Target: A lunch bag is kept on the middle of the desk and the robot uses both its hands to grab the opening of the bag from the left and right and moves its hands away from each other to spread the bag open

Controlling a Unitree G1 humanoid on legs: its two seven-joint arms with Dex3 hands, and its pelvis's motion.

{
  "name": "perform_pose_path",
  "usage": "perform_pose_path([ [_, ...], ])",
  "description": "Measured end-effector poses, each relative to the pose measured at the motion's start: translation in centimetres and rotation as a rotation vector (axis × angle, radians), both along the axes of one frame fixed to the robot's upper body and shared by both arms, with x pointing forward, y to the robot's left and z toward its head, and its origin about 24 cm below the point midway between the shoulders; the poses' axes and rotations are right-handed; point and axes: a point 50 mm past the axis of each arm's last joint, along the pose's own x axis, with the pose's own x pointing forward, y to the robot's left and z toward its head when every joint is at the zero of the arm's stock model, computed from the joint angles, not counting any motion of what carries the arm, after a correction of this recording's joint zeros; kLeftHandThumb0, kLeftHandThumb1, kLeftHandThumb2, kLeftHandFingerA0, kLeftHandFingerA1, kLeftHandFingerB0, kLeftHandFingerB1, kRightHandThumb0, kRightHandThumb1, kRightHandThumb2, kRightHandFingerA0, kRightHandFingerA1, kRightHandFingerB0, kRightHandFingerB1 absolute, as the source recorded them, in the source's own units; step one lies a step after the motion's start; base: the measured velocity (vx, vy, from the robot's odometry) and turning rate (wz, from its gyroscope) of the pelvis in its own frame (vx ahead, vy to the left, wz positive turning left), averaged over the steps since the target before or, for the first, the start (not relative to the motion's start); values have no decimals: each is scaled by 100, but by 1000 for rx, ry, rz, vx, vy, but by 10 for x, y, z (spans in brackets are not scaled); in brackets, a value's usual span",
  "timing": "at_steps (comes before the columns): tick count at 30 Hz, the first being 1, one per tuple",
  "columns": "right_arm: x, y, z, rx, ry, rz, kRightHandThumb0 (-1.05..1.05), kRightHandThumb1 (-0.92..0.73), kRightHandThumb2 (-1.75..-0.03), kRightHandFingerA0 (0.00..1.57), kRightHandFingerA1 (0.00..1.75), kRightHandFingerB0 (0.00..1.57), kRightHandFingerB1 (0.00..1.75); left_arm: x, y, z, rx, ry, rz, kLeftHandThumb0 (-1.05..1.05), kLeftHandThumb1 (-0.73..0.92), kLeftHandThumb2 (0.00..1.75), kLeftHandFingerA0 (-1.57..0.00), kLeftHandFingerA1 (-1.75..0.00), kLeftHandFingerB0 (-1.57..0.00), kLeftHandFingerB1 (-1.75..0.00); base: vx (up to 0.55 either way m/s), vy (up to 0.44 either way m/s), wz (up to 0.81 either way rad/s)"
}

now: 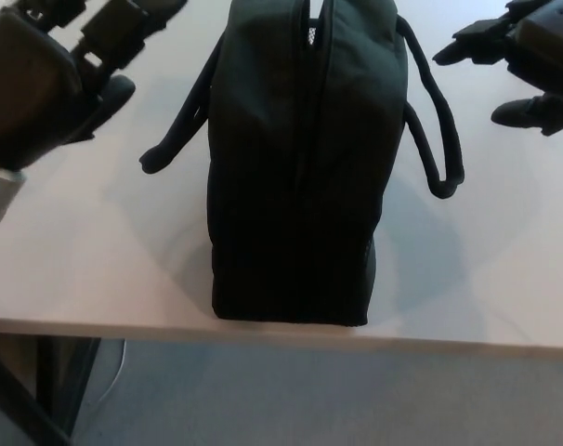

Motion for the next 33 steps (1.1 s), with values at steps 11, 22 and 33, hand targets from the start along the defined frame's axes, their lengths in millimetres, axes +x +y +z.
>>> perform_pose_path([
  [11, 10, 14, 36, -29, -108, 6, -33, -54, -57, 50, 37, 49, 36, 2, -15, -11, 56, -53, -74, 6, 58, 64, -29, -34, -14, -30, 0, 0, 0],
  [22, 11, 12, 54, 13, -177, -1, -26, -47, -54, 55, 39, 56, 38, 3, -20, -6, 64, -152, -109, -5, 59, 58, -31, -31, -13, -29, 0, 0, 0],
  [33, 13, 19, 48, 54, -183, 15, -30, -50, -56, 54, 38, 56, 38, 2, -27, -7, 48, -178, -154, -6, 59, 58, -33, -32, -24, -30, 0, 0, 0],
])
